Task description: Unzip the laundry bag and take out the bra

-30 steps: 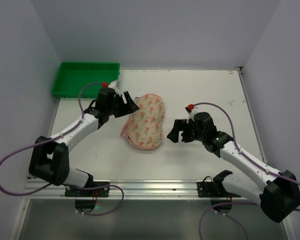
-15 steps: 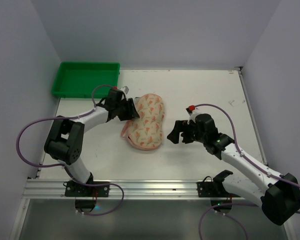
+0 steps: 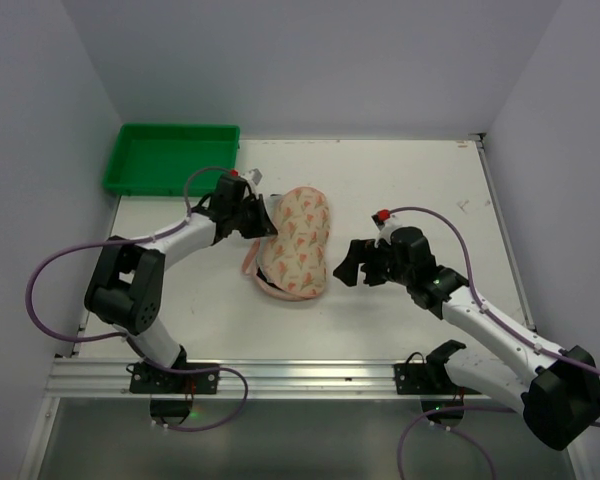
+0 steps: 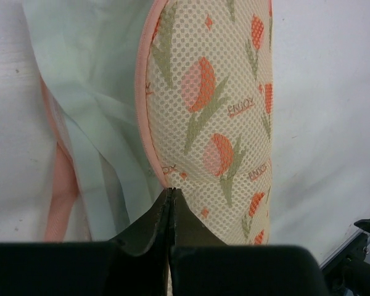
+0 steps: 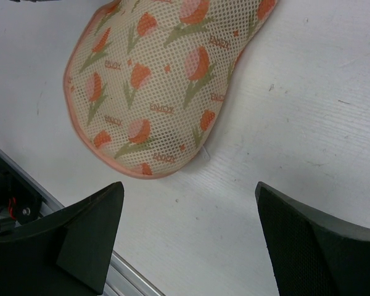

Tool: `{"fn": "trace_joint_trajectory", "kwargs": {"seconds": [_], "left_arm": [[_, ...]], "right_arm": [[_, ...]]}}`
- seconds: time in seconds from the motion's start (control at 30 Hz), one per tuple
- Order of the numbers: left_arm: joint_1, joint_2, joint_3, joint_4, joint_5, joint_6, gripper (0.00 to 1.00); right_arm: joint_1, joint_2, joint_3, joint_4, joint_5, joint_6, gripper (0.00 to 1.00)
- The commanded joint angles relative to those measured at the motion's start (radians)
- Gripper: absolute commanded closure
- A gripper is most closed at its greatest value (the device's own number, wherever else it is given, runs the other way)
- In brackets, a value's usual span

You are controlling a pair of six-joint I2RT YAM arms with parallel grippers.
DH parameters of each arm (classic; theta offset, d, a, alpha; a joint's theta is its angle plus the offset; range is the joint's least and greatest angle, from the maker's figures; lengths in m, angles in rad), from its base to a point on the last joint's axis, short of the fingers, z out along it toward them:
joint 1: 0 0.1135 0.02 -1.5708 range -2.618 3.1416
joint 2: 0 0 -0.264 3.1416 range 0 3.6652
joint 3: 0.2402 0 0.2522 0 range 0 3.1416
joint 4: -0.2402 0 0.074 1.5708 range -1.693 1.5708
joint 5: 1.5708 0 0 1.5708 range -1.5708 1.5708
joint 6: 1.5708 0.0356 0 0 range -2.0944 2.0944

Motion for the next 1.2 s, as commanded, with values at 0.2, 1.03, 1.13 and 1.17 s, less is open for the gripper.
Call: {"fn": "trace_joint_trajectory", "kwargs": {"seconds": [0.2, 1.03, 1.13, 1.17], "left_arm": [[-0.041, -0.026, 0.087, 0.001, 0.035, -0.007, 1.00], [-0.333, -0.049, 0.349, -0.088, -0.302, -0.039, 0.00], [-0.302, -0.057, 0.311, -0.142, -0.396, -0.021, 0.01], [-0.296, -0.049, 0.308, -0.160, -0.406, -0.014, 0.04]], "right_arm": [[0.002, -0.040, -0.002, 0.041, -0.020, 0.014, 0.11], [0.001, -0.528, -0.087, -0.015, 0.262, 0.020, 0.04], [0.002, -0.511, -0.090, -0.002, 0.254, 0.028, 0.03], [0.002, -0.491, -0.090, 0.001, 0.248, 0.028, 0.03]]}}
